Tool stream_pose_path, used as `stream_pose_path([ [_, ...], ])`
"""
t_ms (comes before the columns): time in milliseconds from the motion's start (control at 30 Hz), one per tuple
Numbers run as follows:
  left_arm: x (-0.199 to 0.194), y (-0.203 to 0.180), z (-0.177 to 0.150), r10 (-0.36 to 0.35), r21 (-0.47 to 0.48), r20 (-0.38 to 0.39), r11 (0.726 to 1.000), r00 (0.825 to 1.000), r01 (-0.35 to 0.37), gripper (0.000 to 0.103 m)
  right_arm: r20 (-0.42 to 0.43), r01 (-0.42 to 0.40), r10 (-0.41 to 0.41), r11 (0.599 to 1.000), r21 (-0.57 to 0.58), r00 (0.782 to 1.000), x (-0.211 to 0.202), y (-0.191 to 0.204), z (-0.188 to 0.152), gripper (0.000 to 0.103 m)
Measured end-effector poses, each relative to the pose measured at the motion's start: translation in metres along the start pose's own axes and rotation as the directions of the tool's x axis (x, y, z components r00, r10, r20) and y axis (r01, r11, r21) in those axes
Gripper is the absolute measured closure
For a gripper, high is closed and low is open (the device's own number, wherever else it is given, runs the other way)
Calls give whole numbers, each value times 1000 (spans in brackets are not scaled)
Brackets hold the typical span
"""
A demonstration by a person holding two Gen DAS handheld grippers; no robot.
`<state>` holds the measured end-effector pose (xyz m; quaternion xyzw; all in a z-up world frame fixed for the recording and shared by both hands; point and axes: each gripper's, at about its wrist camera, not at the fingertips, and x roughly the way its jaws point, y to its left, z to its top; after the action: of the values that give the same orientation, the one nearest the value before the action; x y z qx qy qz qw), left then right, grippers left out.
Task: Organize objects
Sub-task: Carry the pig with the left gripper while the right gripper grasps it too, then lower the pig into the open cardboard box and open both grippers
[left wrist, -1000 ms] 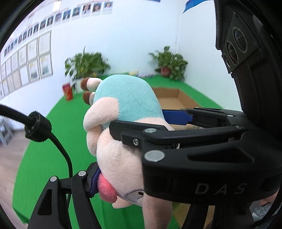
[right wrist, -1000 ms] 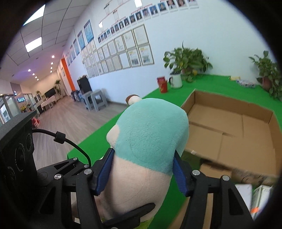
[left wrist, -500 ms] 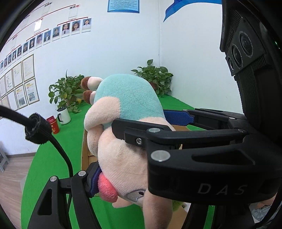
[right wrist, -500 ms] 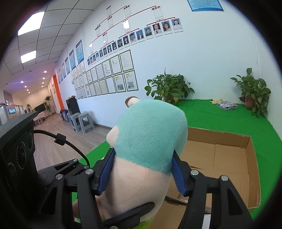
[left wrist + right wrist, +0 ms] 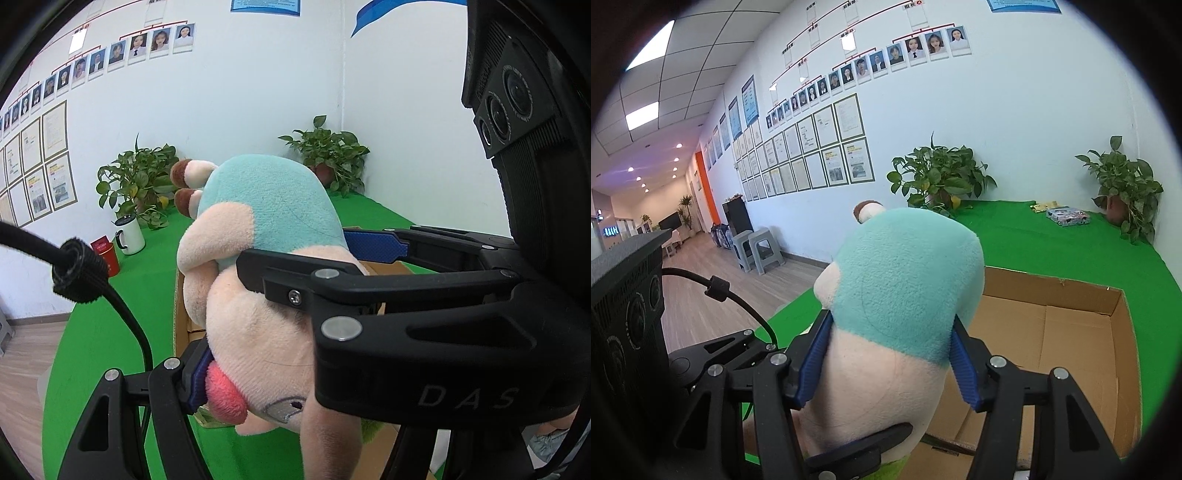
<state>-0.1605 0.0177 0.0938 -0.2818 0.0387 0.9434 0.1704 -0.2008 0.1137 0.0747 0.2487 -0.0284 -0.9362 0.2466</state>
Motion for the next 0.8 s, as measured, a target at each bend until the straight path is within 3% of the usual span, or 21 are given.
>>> stream_pose_path([
  [133,14,27,-5,3,-17,-33,1000,999,-4,34,-22,-12,12,1000,17,1000,21,-9,0,45],
  [200,40,46,2,9,-26,-53,1000,999,-10,34,-38,-21,22,999,28,999,32,-13,-2,45],
  [367,72,57,-1,52,-47,-133,997,990,-59,34,-81,-51,59,993,105,995,61,-28,-4,47],
  [800,165,131,-64,19,-171,-291,983,957,-72,34,-221,-108,152,974,199,963,127,-51,-32,48],
])
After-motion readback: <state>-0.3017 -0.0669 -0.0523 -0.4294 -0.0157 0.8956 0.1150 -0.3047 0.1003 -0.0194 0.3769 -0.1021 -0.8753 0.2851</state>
